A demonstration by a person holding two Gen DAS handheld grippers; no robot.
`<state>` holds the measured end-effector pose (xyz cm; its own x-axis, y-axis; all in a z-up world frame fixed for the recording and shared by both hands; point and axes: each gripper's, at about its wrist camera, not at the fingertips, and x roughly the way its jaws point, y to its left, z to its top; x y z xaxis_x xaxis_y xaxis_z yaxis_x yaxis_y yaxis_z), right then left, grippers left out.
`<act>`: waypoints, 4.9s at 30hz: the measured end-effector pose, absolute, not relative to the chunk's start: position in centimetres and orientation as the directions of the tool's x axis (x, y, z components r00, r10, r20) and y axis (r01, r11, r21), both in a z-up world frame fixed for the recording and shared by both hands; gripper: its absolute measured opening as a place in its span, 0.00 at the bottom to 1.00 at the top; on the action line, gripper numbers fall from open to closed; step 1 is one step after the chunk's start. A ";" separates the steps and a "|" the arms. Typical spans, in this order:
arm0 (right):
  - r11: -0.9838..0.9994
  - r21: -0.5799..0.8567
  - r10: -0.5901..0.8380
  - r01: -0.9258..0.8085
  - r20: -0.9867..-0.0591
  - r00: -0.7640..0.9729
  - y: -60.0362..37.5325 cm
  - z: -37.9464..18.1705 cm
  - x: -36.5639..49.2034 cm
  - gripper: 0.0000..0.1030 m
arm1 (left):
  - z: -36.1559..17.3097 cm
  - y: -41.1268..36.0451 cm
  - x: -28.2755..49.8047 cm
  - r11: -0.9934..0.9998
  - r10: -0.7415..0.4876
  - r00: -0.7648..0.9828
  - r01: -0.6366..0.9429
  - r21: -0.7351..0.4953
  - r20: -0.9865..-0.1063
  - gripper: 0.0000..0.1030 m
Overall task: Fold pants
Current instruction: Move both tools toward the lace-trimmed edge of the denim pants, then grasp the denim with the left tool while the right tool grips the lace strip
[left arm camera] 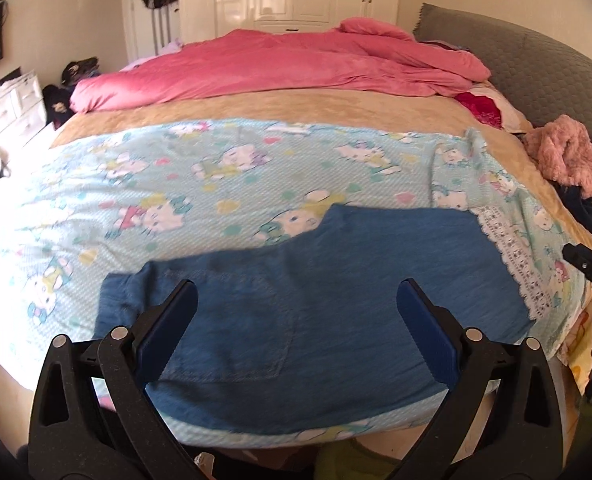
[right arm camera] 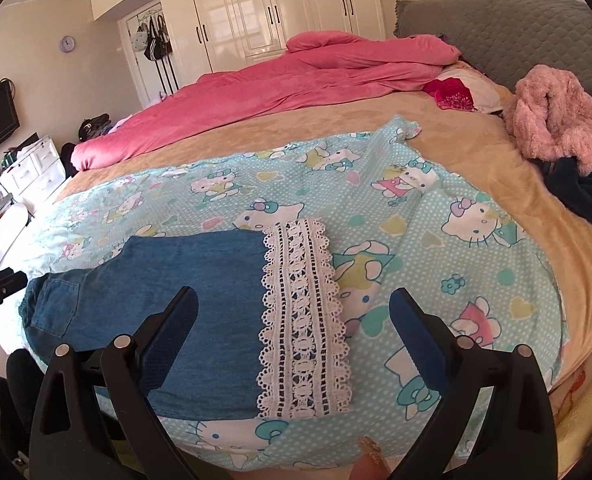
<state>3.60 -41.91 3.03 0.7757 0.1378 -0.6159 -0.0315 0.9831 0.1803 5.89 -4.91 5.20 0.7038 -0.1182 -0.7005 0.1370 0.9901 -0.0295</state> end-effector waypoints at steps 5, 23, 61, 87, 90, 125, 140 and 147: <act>0.982 0.189 0.139 -0.025 -0.616 0.776 -42.7 2.7 3.5 0.93 | 5.6 -8.4 7.2 0.981 -0.137 0.700 0.194 0.002 -0.701 0.91; 0.981 0.187 0.079 0.054 -0.635 0.768 -46.5 0.5 2.6 0.93 | 2.8 -16.6 11.4 0.942 -0.202 0.626 0.335 0.026 -0.753 0.91; 0.966 0.252 0.213 -0.055 -0.656 0.724 -43.1 -2.5 2.1 0.93 | -0.5 -24.3 20.1 0.853 -0.360 0.490 0.517 -0.068 -0.794 0.91; 0.955 0.291 0.245 -0.051 -0.682 0.689 -42.0 -5.0 2.5 0.93 | -5.2 -31.1 22.9 0.722 -0.361 0.309 0.689 -0.054 -0.880 0.74; 0.955 0.287 0.257 -0.073 -0.679 0.688 -41.0 -5.2 2.6 0.92 | -5.7 -32.0 23.0 0.690 -0.353 0.288 0.723 -0.039 -0.890 0.68; 0.913 0.313 0.403 -0.264 -0.574 0.713 -35.3 0.2 4.0 0.29 | 0.0 -24.0 21.2 0.693 -0.599 0.304 0.661 -0.289 -0.741 0.07; 0.861 0.082 0.415 -0.503 -0.684 0.600 -21.5 -0.8 6.1 0.31 | -1.2 -8.9 21.4 0.797 -0.593 0.430 0.433 -0.421 -0.681 0.09; 0.790 0.059 0.459 -0.610 -0.716 0.526 -17.4 -0.9 4.1 0.41 | -0.3 -0.4 19.7 0.832 -0.550 0.544 0.287 -0.475 -0.634 0.09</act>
<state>4.12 -17.42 -0.92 0.5262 0.4594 -0.7156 -0.6099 0.7903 0.0589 19.70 -0.45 -0.34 0.5435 -0.5503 -0.6339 0.2874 0.8315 -0.4754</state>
